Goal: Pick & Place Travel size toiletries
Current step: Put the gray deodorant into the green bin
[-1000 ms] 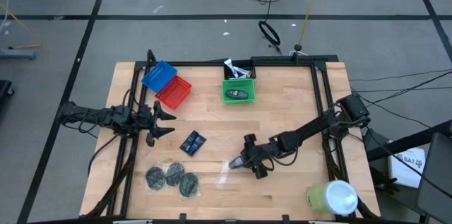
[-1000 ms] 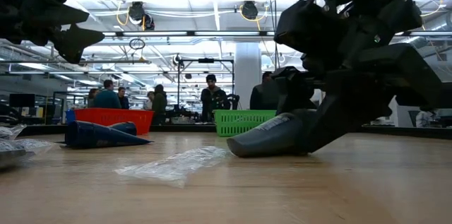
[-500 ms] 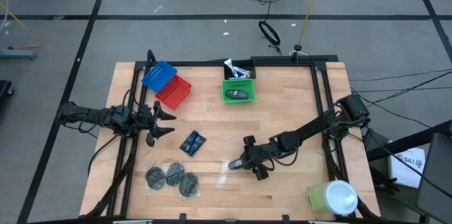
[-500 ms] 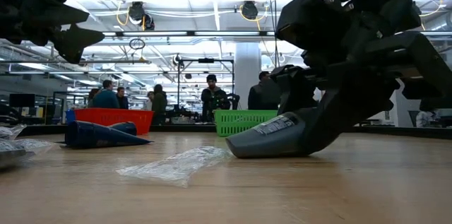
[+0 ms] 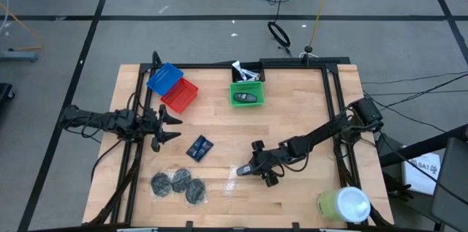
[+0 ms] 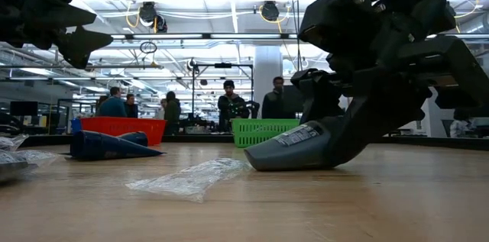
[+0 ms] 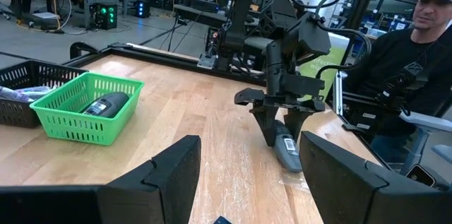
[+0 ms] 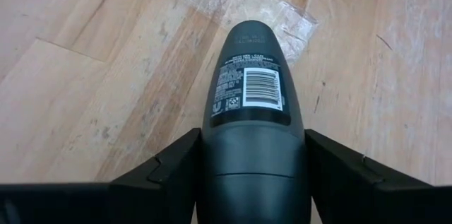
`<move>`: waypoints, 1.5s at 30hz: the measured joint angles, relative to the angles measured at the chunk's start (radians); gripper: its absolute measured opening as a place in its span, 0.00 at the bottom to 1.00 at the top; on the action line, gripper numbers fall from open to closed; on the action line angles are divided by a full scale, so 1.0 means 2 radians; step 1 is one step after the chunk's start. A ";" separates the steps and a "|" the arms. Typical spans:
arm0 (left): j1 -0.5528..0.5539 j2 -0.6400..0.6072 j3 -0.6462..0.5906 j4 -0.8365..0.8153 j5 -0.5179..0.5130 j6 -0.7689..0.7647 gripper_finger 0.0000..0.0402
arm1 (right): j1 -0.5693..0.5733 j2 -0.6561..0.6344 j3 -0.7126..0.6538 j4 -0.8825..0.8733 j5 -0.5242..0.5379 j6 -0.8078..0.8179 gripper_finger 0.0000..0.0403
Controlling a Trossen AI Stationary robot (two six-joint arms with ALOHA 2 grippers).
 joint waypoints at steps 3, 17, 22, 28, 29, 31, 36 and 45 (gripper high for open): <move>0.000 0.000 0.000 0.000 0.000 0.000 0.59 | 0.000 0.000 0.000 0.000 0.000 -0.001 0.52; 0.000 0.000 0.000 0.000 0.000 0.000 0.59 | -0.001 -0.022 -0.001 -0.022 0.002 -0.011 0.52; 0.000 0.000 0.000 0.000 0.000 0.000 0.59 | -0.001 -0.046 -0.001 -0.053 0.003 -0.009 0.52; 0.000 0.000 0.000 0.000 0.000 0.000 0.59 | -0.001 -0.069 0.000 -0.062 0.004 0.002 0.51; 0.000 0.000 0.000 0.000 0.000 0.000 0.59 | -0.001 -0.072 0.000 -0.068 0.004 0.002 0.51; 0.000 0.000 0.000 0.000 0.000 0.000 0.59 | -0.001 -0.078 -0.001 -0.071 0.004 0.003 0.51; 0.000 0.000 0.000 0.000 0.000 0.000 0.59 | -0.001 -0.087 0.000 -0.068 0.004 0.003 0.51; 0.000 0.000 0.000 0.000 0.000 0.000 0.59 | -0.001 -0.087 0.000 -0.069 0.004 0.002 0.51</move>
